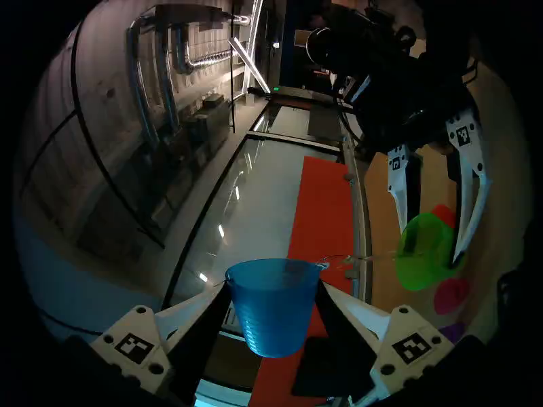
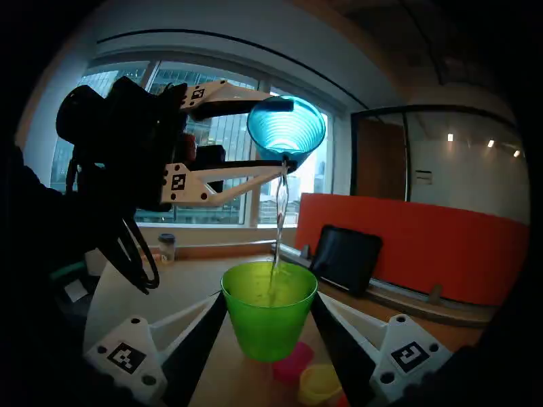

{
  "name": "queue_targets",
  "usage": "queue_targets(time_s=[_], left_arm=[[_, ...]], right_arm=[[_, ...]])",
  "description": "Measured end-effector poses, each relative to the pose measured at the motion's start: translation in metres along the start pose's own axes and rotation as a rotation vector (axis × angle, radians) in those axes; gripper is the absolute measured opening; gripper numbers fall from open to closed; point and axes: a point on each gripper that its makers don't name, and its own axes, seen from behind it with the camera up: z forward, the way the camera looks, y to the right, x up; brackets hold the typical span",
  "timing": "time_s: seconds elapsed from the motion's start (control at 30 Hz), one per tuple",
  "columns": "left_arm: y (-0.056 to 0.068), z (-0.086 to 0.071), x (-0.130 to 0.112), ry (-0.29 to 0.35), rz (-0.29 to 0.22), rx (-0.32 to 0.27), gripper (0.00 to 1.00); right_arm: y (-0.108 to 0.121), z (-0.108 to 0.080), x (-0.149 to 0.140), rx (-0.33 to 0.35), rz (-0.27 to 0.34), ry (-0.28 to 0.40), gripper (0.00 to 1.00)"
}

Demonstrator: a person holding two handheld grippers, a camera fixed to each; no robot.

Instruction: Pour water

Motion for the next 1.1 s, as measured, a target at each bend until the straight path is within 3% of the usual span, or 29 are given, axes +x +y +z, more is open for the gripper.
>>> queue_targets(time_s=[1.1], left_arm=[[-0.005, 0.006, 0.012, 0.016, 0.168, 0.004, 0.86]], right_arm=[[0.002, -0.002, -0.003, -0.001, 0.002, 0.005, 0.89]])
